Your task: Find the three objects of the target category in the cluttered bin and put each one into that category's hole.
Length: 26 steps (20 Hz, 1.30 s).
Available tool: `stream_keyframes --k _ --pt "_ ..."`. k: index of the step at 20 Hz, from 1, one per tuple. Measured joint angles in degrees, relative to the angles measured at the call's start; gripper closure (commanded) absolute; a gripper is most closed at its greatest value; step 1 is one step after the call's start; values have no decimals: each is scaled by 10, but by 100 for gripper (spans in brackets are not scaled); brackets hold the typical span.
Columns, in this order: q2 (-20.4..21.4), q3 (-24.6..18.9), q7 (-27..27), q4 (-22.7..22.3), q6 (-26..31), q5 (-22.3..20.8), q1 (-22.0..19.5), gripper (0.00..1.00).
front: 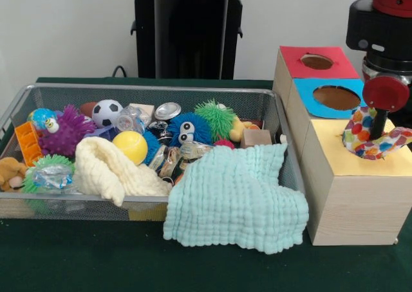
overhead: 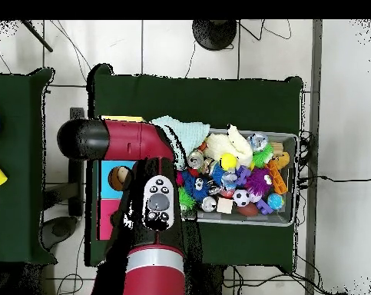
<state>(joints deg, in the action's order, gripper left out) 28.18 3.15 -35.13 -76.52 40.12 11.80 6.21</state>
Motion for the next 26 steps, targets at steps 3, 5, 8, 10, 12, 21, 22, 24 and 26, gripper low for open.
stream_keyframes --k 3,5,8,10,12,21,22,24,26 --pt "-5 12 -1 2 0 0 8 100" --pt "-8 20 -4 4 -1 0 14 100" --pt "-13 32 -9 9 -5 0 23 100" --pt "-18 39 -13 13 -9 0 29 100" --pt "-20 43 -15 18 -11 0 32 100" --pt "-53 49 -18 38 -60 0 34 100" --pt "-60 49 -18 40 -75 0 35 100" --pt "-76 51 -21 43 -101 2 34 100" --pt "-88 52 -23 46 -120 2 33 100"
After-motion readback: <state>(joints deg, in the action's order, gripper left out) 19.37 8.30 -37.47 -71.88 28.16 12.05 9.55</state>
